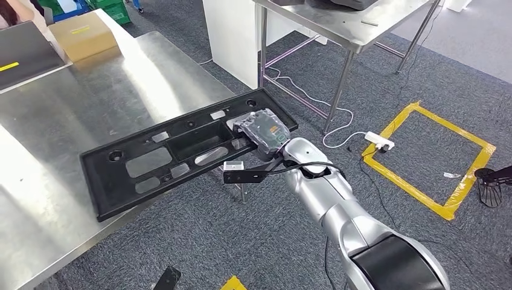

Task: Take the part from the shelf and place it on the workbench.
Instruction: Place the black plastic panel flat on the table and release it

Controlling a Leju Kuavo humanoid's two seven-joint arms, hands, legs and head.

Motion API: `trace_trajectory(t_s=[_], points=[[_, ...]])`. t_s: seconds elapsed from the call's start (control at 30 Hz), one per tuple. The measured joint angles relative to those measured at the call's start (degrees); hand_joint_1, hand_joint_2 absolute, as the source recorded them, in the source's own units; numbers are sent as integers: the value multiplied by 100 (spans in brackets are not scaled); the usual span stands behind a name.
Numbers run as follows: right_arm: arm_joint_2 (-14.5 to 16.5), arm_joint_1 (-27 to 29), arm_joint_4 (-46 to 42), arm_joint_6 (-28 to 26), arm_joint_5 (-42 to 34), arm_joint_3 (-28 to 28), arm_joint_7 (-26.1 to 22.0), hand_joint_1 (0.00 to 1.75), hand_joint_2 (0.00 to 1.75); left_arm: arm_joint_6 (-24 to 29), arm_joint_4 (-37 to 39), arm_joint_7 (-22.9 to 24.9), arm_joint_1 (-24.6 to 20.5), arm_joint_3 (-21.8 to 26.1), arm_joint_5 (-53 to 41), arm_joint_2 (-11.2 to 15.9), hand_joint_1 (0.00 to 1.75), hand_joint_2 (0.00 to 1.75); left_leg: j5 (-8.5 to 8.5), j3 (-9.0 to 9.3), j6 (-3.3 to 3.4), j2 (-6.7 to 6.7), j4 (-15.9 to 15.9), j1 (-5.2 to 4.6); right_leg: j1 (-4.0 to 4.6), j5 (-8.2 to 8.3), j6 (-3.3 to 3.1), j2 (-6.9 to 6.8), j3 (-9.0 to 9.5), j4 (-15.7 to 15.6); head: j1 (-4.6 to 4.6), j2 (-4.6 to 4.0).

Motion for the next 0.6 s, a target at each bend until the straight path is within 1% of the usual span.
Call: trace_trajectory(t_s=[0.07, 0.1, 0.13, 0.17, 0.23, 0.27, 0.33, 0.4, 0.5, 0.53, 0.6], points=[[49, 3, 4, 0, -5, 27, -4, 166, 175, 0, 0, 1, 7, 1, -2, 1, 0, 175, -10, 3, 47, -4, -7, -7, 5, 14, -63, 5, 19, -38, -5, 0], [68, 3, 4, 0, -4, 43, -9, 166, 175, -1, 0, 1, 10, 2, -4, 2, 0, 175, -3, 32, 74, 1, -46, -7, 6, 26, -79, 9, 39, -66, -7, 0], [87, 4, 4, 0, -2, 65, -22, 166, 175, -2, 0, 1, 11, 2, -8, 1, 0, 175, 18, 81, 69, 10, -117, -7, 12, 40, -102, 16, 73, -115, -9, 0], [108, 6, 4, 4, 1, 94, -44, 166, 175, -5, 0, 1, 11, 2, -15, 1, 0, 175, 52, 155, 44, 19, -226, -7, 16, 66, -134, 22, 129, -199, -10, 0], [154, 16, 4, 22, 10, 172, -90, 166, 175, -17, 0, 4, 10, 2, -39, 1, 0, 175, 153, 342, -8, 29, -504, -7, 21, 145, -189, 31, 290, -432, -9, 0], [182, 22, 4, 33, 17, 220, -106, 166, 175, -26, 0, 7, 9, 2, -54, 1, 0, 175, 204, 436, -24, 29, -643, -5, 14, 194, -201, 33, 378, -561, -7, 0], [245, 36, 4, 50, 35, 325, -114, 166, 175, -44, 0, 19, 5, 2, -73, 4, 0, 175, 264, 557, -34, 27, -805, -4, -5, 257, -198, 36, 493, -722, -8, 0], [296, 56, 4, 63, 59, 425, -95, 166, 175, -52, 0, 38, 2, 3, -83, 8, 0, 175, 262, 570, -26, 25, -814, -6, -14, 270, -189, 38, 514, -750, -13, 0], [349, 92, 3, 62, 86, 565, -53, 166, 175, -52, 0, 62, 0, 4, -98, 8, 0, 175, 234, 543, 14, 27, -781, -10, -11, 269, -186, 40, 512, -755, -17, 0], [371, 95, -3, 59, 88, 597, -46, 166, 175, -52, -1, 66, -1, 4, -99, 7, 0, 175, 236, 553, 37, 28, -800, -14, 4, 270, -179, 39, 527, -774, -19, 0], [406, 92, -23, 53, 63, 637, -44, 166, 175, -52, -5, 74, -4, 4, -100, -9, 0, 175, 292, 639, 67, 32, -928, 22, 44, 217, -166, 26, 501, -714, -8, 0]])
